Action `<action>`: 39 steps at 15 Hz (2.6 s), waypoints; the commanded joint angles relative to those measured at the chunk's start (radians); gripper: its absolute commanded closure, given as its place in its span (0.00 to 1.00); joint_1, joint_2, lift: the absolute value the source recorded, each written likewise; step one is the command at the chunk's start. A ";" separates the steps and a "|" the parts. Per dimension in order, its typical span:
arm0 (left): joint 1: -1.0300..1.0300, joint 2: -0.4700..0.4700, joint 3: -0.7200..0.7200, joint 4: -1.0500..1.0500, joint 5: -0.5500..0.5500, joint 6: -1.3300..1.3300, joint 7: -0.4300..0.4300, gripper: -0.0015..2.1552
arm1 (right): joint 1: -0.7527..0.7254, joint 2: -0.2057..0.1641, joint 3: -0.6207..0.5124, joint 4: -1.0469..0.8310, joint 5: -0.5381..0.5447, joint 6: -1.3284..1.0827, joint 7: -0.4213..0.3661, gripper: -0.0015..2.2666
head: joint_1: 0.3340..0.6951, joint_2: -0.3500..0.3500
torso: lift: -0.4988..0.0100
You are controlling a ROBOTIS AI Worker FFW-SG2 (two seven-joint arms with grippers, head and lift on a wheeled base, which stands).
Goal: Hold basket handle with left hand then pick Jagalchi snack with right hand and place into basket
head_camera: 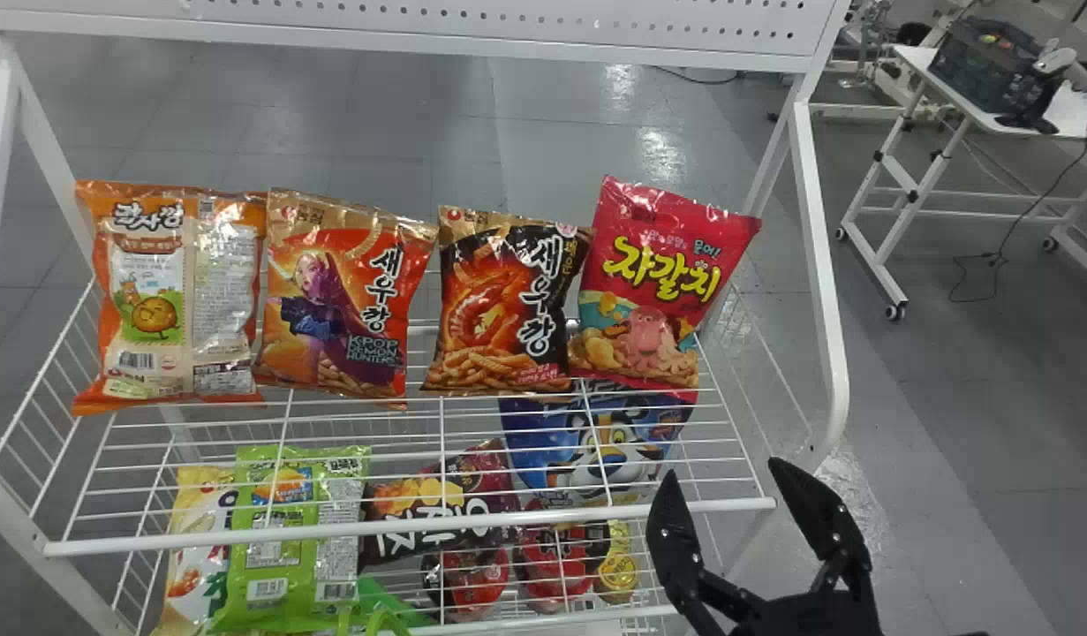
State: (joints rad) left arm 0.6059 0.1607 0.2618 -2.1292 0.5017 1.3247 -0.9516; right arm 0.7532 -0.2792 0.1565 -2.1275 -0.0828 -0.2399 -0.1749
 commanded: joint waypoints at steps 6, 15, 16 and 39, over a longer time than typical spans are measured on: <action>0.006 -0.001 -0.001 -0.006 0.000 0.003 -0.001 0.80 | -0.100 0.003 0.020 0.026 -0.005 0.123 -0.002 0.07 | 1.00 0.29 | 0.96; 0.014 0.002 0.000 0.000 -0.006 0.003 -0.001 0.80 | -0.353 0.038 0.063 0.215 -0.028 0.175 -0.003 0.07 | 1.00 0.35 | 0.96; 0.014 0.000 0.000 0.003 -0.006 0.003 0.001 0.80 | -0.379 0.043 0.063 0.238 -0.028 0.175 -0.005 0.07 | 1.00 0.35 | 0.96; -0.023 0.016 -0.019 0.058 -0.025 0.000 -0.001 0.80 | -0.769 0.098 0.063 0.587 -0.048 0.282 -0.021 0.07 | 1.00 0.34 | 0.96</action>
State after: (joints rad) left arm 0.5834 0.1742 0.2423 -2.0710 0.4770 1.3247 -0.9530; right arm -0.0019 -0.1812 0.2207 -1.5553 -0.1319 0.0412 -0.1965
